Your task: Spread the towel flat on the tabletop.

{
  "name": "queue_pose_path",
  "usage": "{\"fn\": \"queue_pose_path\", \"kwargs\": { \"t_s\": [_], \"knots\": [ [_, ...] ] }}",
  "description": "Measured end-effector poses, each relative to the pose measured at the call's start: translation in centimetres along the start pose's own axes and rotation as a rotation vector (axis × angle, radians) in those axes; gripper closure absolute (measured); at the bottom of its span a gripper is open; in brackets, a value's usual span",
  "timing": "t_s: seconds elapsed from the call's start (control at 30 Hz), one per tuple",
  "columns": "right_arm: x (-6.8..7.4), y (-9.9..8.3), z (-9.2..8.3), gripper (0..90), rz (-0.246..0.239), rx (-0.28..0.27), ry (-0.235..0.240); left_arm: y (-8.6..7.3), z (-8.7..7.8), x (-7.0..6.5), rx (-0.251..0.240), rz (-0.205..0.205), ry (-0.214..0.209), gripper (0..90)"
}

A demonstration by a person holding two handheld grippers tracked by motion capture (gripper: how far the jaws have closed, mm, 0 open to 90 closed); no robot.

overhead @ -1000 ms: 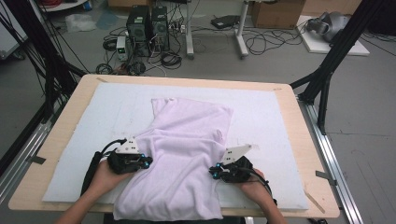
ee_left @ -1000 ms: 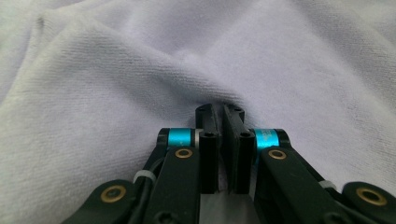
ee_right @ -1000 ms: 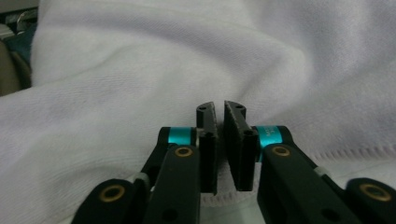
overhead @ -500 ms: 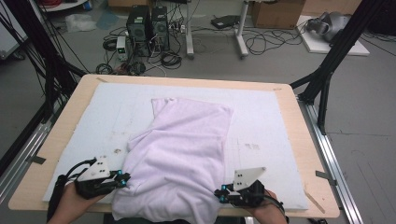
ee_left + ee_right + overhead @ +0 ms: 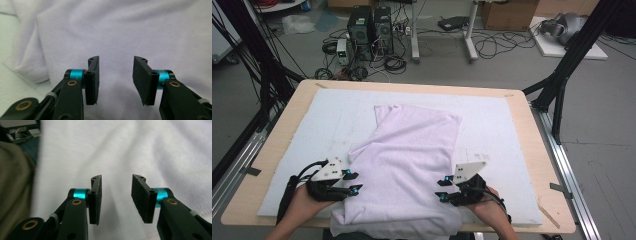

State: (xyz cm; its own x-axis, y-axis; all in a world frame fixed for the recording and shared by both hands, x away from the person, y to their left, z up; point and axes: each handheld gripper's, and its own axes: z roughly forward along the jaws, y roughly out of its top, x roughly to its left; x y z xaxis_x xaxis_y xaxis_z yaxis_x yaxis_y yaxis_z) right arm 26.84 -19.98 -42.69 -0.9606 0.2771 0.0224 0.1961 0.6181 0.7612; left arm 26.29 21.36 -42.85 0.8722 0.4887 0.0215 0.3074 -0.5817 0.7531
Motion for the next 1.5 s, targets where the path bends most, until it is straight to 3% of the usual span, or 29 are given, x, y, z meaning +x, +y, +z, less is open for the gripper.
{"fn": "queue_pose_path", "kwargs": {
  "t_s": [0.07, 0.13, 0.17, 0.23, 0.47, 0.63, 0.7, 0.77, 0.9, 0.97, 1.07, 1.17, 1.23, 1.37, 1.43, 1.5],
  "knots": [
    [-0.9, -0.2, 1.1, 60.6, 0.020, 0.033, -0.004, -0.1, 1.2, 0.2, 0.037, -0.002, -0.037, 64.1],
    [-1.2, -0.4, 1.9, 67.2, 0.014, 0.082, -0.012, -0.2, 1.6, -0.1, 0.022, 0.005, -0.050, 75.3],
    [-1.2, -0.5, 1.9, 75.5, 0.018, 0.057, -0.010, -0.1, 1.6, -0.2, 0.029, 0.004, -0.058, 82.8],
    [-1.1, -0.8, 2.0, 86.7, 0.026, 0.036, 0.012, -0.1, 1.6, -0.6, 0.025, 0.014, -0.054, 87.2],
    [0.6, -1.1, 0.6, 88.3, -0.005, 0.026, 0.030, -0.9, -0.1, -2.4, 0.008, 0.033, -0.075, 88.3],
    [3.4, -1.6, -1.3, 88.3, -0.030, 0.007, 0.051, -1.4, -2.0, -4.8, -0.012, 0.060, -0.101, 88.3],
    [4.4, -1.6, -2.0, 88.0, -0.035, -0.005, 0.071, -1.3, -2.9, -6.2, -0.039, 0.076, -0.136, 88.2],
    [5.3, -1.3, -2.9, 85.6, -0.044, -0.022, 0.097, -0.9, -3.8, -6.7, -0.091, 0.083, -0.135, 86.5],
    [4.6, -0.4, -3.5, 72.5, -0.049, -0.041, 0.036, -0.3, -4.2, -4.9, -0.118, 0.061, -0.037, 71.9],
    [3.3, -0.1, -3.0, 67.5, -0.045, -0.025, -0.012, -0.3, -3.8, -3.3, -0.107, 0.039, 0.009, 67.6],
    [1.4, -0.3, -1.3, 61.6, -0.015, -0.013, -0.026, -0.4, -2.2, -1.3, -0.063, 0.006, 0.044, 61.8],
    [0.1, -0.6, 0.5, 59.1, -0.001, 0.019, -0.023, -0.5, -0.2, -0.1, 0.007, -0.004, 0.030, 58.5],
    [-0.4, -0.7, 1.7, 59.6, 0.001, 0.065, -0.018, -0.7, 0.7, 0.1, 0.026, -0.004, 0.009, 60.4],
    [-0.5, -0.7, 1.8, 86.4, -0.015, 0.057, 0.016, -0.6, 1.2, -0.3, 0.020, 0.009, -0.030, 83.5],
    [0.0, -0.6, 1.7, 87.9, -0.041, 0.067, -0.002, -0.8, 1.0, -0.6, 0.017, 0.011, -0.037, 87.2],
    [0.4, -0.5, 1.6, 88.4, -0.057, 0.073, 0.009, -1.1, 0.5, -0.9, 0.024, 0.020, -0.036, 87.6]
  ]
}}
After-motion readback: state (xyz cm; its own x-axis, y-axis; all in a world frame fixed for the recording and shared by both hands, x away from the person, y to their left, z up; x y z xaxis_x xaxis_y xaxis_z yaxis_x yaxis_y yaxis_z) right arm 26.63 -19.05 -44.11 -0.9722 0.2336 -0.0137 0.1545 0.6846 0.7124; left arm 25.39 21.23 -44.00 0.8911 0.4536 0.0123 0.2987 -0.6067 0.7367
